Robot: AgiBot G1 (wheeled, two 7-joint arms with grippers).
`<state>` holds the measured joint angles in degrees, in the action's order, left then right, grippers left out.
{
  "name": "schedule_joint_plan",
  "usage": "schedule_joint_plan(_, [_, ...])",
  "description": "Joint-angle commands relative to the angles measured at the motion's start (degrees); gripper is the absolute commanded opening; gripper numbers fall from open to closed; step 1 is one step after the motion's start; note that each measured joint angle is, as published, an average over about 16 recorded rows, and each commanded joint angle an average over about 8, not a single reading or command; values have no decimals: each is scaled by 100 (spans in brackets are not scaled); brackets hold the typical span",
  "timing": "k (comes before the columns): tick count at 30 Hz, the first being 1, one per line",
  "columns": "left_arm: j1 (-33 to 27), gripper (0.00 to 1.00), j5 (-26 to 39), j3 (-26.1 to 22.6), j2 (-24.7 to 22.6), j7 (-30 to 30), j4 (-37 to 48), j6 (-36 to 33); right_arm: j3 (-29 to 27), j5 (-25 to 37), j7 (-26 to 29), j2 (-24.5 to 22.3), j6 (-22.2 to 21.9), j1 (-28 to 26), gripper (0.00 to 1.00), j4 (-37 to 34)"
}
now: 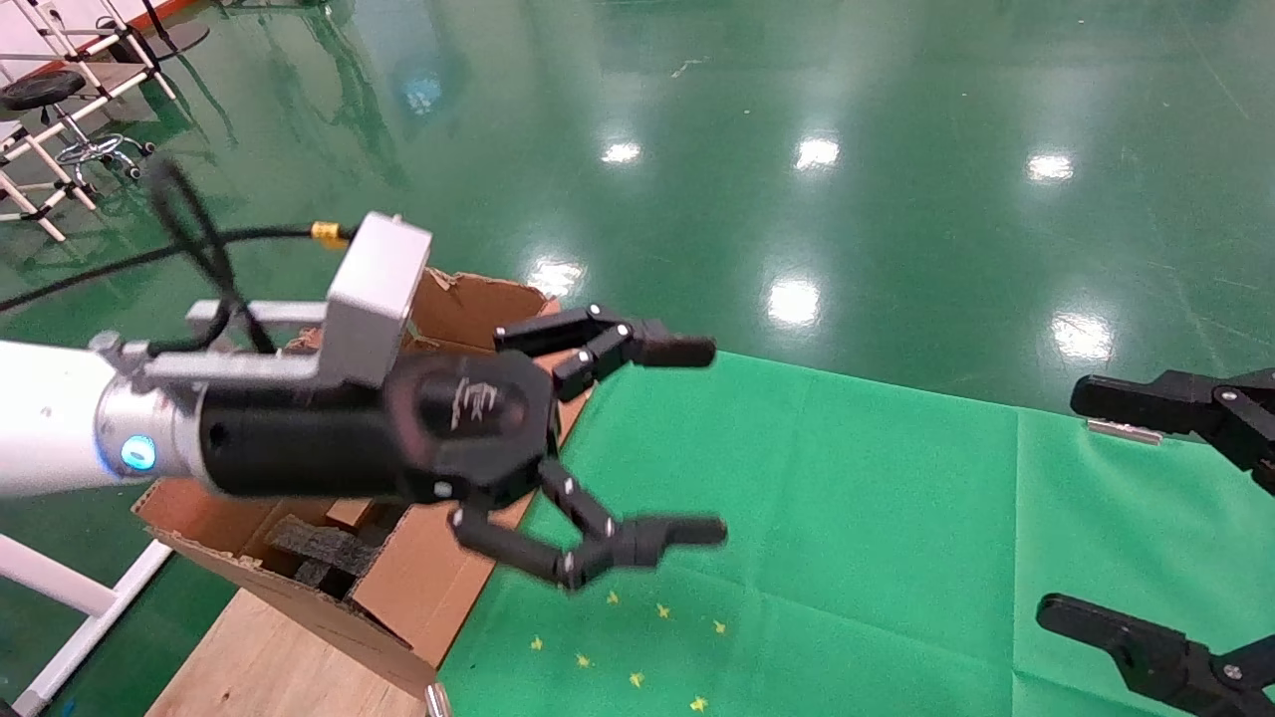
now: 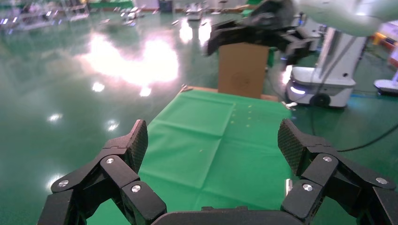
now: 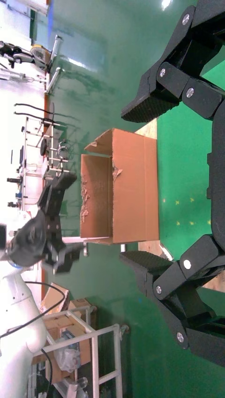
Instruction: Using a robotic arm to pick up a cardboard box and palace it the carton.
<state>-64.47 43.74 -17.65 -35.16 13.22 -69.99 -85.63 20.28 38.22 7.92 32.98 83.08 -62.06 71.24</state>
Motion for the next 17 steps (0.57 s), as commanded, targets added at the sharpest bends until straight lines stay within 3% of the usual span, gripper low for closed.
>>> schedule_joint_plan(1, [161,100,-104,91,8,-140,-200,-3,0,0,0,0,0,0,100,0])
schedule_joint_plan(17, [374,100,-257,213,22,-280,-455,-11,-1,-2,0,-1,-1,1,100,-1])
